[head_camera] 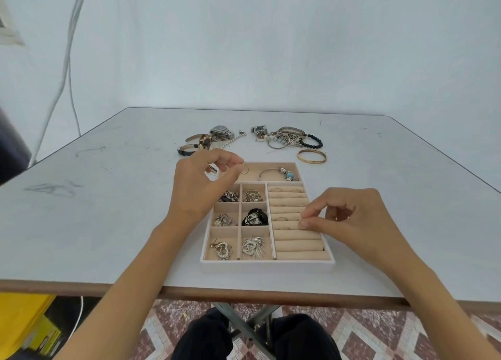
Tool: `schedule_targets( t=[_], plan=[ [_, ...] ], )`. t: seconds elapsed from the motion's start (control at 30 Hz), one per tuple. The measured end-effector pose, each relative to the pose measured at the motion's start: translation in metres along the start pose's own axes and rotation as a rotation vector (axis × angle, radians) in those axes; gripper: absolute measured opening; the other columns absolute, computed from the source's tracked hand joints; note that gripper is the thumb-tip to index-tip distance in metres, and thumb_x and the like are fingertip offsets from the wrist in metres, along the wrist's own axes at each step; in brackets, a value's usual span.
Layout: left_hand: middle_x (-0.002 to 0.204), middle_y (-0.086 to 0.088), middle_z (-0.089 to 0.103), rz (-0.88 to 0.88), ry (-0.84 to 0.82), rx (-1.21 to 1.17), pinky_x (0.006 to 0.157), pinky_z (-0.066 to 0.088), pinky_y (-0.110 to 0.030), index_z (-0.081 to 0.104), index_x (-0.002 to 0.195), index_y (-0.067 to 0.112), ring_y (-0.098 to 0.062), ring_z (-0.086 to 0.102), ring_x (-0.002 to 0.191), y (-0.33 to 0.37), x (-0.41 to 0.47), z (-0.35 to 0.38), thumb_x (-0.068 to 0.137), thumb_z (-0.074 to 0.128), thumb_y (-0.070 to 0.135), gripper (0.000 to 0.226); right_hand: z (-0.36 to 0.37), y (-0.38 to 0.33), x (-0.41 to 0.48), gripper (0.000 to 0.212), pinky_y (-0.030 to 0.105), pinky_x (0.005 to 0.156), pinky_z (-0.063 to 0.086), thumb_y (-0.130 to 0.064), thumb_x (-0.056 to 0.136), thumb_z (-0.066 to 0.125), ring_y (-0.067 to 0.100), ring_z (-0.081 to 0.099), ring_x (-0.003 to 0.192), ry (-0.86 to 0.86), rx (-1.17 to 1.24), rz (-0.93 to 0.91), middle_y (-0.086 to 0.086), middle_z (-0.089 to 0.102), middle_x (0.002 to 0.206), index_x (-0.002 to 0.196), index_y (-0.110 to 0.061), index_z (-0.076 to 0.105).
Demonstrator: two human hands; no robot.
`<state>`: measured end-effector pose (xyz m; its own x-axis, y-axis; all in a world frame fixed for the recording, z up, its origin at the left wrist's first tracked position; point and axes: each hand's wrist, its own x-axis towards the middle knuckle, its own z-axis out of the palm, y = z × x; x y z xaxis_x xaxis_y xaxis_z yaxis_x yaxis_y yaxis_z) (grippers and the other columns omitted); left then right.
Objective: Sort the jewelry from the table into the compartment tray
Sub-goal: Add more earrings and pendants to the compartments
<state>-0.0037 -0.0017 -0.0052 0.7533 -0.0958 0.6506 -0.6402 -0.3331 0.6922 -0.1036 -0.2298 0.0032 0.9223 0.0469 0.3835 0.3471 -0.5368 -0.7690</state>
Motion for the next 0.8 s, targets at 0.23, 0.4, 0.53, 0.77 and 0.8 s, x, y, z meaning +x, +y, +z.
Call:
schedule_targets(
  t=[0.23, 0.4, 0.53, 0.77, 0.8],
  plan=[
    [0.078, 0.015, 0.068, 0.002, 0.012, 0.006, 0.069, 0.037, -0.01, 0.071, 0.079, 0.032, 0.0, 0.055, 0.073, -0.0014, 0.0007, -0.001, 0.079, 0.076, 0.017, 0.015, -0.0039, 0.0029, -0.001, 0.013, 0.007, 0.059, 0.037, -0.01, 0.076, 0.078, 0.01, 0.058, 0.063, -0.083, -0.221, -0.152, -0.016, 0.069, 0.076, 0.075, -0.023, 0.077],
    [0.072, 0.025, 0.065, 0.024, 0.006, 0.011, 0.069, 0.036, -0.01, 0.069, 0.079, 0.036, 0.002, 0.054, 0.073, -0.0001, 0.0003, -0.0005, 0.077, 0.072, 0.026, 0.011, -0.0058, 0.0045, -0.0016, 0.022, 0.007, 0.061, 0.038, -0.005, 0.08, 0.073, 0.011, 0.061, 0.07, -0.129, -0.297, -0.161, -0.016, 0.068, 0.079, 0.078, -0.026, 0.076],
    [0.072, 0.027, 0.064, 0.023, 0.002, 0.023, 0.069, 0.036, -0.009, 0.068, 0.078, 0.037, 0.003, 0.053, 0.073, -0.0002, 0.0003, -0.0012, 0.078, 0.075, 0.021, 0.017, -0.0055, 0.0025, -0.0011, 0.023, 0.008, 0.061, 0.038, -0.003, 0.079, 0.072, 0.011, 0.059, 0.069, -0.15, -0.347, -0.164, -0.018, 0.066, 0.078, 0.077, -0.026, 0.075],
    [0.073, 0.025, 0.065, 0.028, 0.004, 0.021, 0.069, 0.038, -0.012, 0.069, 0.079, 0.037, 0.001, 0.054, 0.073, -0.0014, 0.0005, -0.0006, 0.078, 0.075, 0.023, 0.015, -0.0056, 0.0005, 0.0031, 0.024, 0.013, 0.058, 0.037, -0.007, 0.08, 0.07, 0.013, 0.058, 0.066, -0.192, -0.418, -0.142, -0.02, 0.065, 0.078, 0.073, -0.03, 0.075],
    [0.072, 0.026, 0.065, 0.029, 0.004, 0.025, 0.069, 0.038, -0.012, 0.069, 0.079, 0.036, 0.0, 0.054, 0.073, -0.0014, 0.0005, -0.0006, 0.078, 0.076, 0.021, 0.016, -0.0056, 0.001, 0.0036, 0.024, 0.014, 0.058, 0.037, -0.008, 0.08, 0.07, 0.013, 0.058, 0.065, -0.197, -0.427, -0.139, -0.02, 0.064, 0.078, 0.074, -0.03, 0.075]
  ],
)
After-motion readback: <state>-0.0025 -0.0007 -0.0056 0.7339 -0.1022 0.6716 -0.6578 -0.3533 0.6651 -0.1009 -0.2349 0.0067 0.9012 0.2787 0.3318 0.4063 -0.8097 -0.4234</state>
